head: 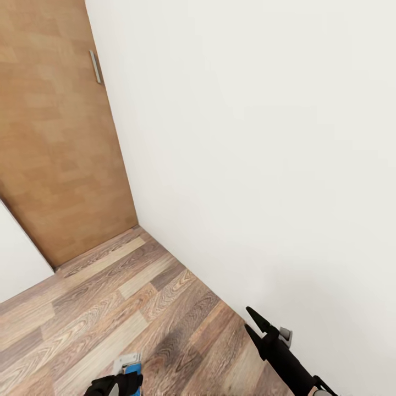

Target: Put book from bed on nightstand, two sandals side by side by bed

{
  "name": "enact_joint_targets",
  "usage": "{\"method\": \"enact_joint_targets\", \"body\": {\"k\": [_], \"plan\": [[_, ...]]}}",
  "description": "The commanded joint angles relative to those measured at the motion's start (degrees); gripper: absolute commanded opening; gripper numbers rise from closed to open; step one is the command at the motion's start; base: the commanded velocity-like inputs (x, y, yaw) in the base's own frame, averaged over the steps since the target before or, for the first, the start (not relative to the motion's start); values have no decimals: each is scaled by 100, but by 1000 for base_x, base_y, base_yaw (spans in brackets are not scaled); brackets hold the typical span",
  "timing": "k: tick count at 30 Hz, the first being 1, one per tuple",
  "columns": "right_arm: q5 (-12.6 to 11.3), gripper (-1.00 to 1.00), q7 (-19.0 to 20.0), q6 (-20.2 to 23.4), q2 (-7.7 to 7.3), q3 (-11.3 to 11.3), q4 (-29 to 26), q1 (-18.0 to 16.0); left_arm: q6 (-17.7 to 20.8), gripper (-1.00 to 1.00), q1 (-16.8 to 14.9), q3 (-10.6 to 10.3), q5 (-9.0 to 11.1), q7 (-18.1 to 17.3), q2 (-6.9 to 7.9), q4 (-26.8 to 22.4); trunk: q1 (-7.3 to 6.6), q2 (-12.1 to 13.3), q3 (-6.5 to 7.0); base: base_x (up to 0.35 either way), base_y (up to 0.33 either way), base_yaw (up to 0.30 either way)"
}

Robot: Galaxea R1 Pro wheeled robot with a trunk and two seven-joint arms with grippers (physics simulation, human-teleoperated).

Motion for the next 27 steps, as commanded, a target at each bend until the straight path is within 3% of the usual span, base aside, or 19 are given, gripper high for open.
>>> {"method": "enact_joint_targets", "body": {"k": [1, 27], "plan": [[-28, 100, 0, 42, 5, -12, -1, -2, 33, 100, -2, 17, 39, 19, -4, -12, 1, -4, -27, 0, 0, 0], [-33, 100, 8, 33, 14, 4, 11, -2, 22, 100, -3, 16, 37, 15, -5, -21, 68, -38, -603, 0, 0, 0]]}}
